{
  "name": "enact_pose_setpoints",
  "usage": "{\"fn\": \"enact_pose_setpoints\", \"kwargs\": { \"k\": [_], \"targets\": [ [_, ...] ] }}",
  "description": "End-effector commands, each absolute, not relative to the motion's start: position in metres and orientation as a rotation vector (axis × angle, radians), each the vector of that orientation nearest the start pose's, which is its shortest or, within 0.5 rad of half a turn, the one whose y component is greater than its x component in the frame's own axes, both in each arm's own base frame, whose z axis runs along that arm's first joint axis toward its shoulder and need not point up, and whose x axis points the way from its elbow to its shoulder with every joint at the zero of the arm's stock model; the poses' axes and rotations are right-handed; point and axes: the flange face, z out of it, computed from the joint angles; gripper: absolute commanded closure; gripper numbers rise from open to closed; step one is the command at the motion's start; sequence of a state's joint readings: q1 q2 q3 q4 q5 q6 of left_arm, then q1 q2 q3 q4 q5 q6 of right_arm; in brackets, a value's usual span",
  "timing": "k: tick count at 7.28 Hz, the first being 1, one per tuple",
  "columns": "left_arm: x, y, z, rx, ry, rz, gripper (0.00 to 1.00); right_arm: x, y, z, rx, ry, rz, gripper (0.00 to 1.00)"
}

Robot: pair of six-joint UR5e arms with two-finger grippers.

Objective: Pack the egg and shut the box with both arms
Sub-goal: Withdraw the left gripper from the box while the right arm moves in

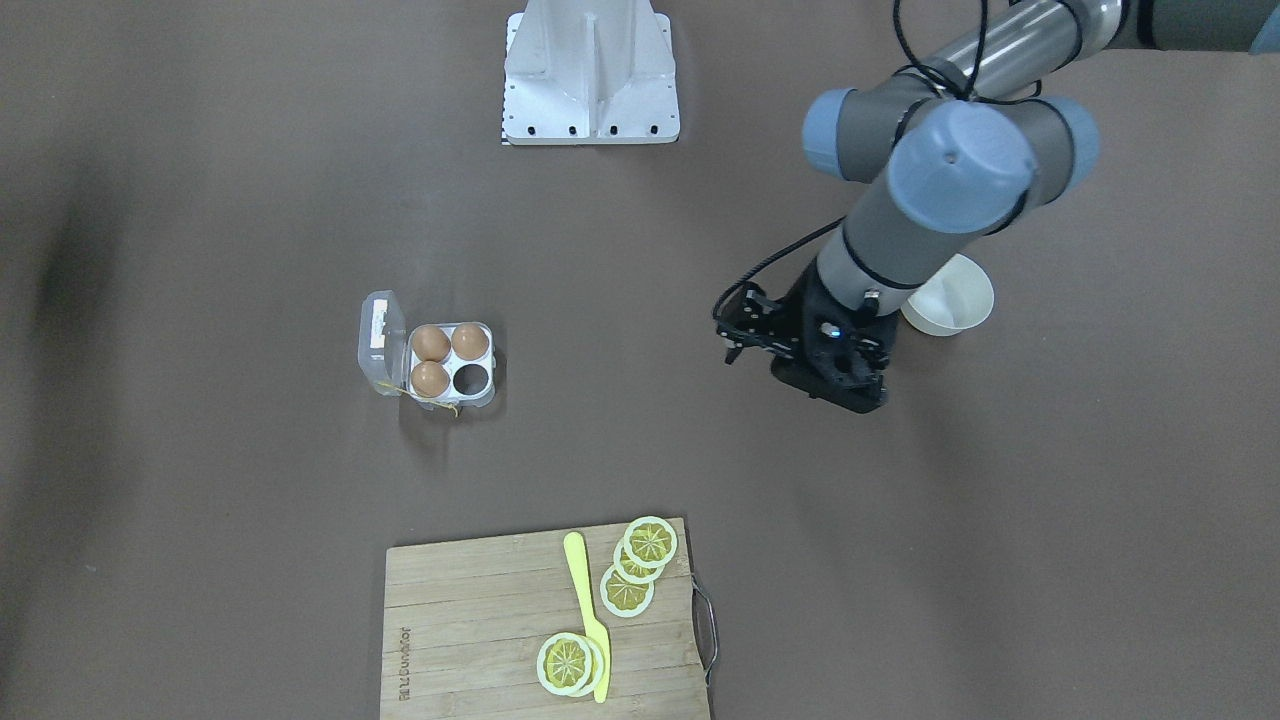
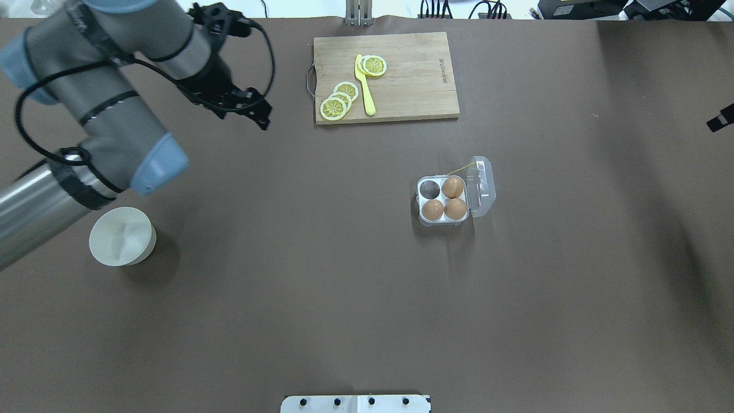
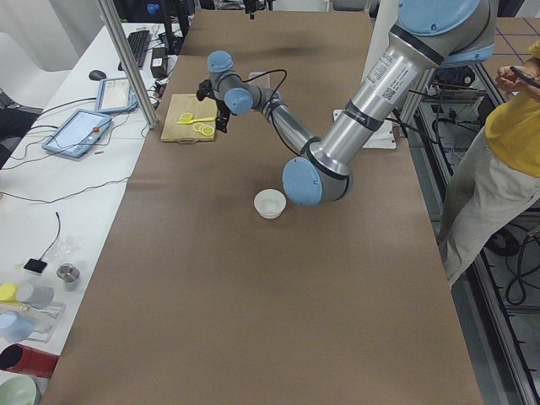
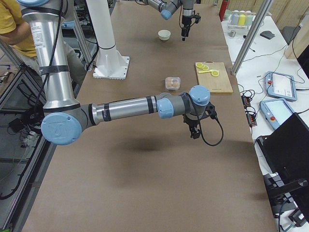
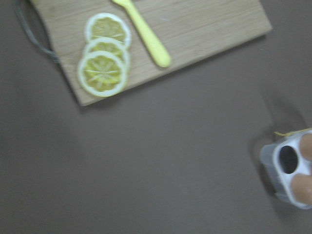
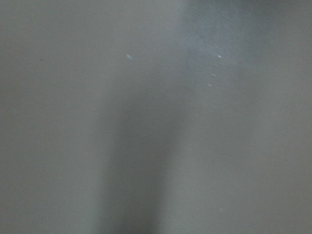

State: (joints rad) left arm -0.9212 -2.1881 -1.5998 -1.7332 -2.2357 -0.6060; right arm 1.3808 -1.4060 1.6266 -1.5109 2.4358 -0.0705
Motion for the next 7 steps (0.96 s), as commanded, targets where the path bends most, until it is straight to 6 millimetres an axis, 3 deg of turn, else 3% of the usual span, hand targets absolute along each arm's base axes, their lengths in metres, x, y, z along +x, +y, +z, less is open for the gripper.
{"fn": "enact_pose_setpoints", "kwargs": {
  "k": [1,2,3,5,7],
  "targets": [
    [0.251,-0.598,0.356,0.255,0.880,0.231,0.03,-0.112,-0.584,0.484,0.208,-0.917,-0.411,0.14],
    [0.210,-0.600,0.394,0.267,0.840,0.235,0.03,-0.150,-0.590,0.455,0.190,-0.936,-0.410,0.23],
    [0.170,-0.596,0.430,0.266,0.809,0.226,0.03,-0.172,-0.592,0.433,0.187,-0.951,-0.414,0.30],
    [0.108,-0.584,0.477,0.274,0.795,0.197,0.03,-0.207,-0.588,0.420,0.177,-0.962,-0.469,0.40],
    [0.039,-0.539,0.538,0.313,0.871,0.165,0.03,-0.225,-0.585,0.412,0.147,-0.998,-0.489,0.44]
  ]
}}
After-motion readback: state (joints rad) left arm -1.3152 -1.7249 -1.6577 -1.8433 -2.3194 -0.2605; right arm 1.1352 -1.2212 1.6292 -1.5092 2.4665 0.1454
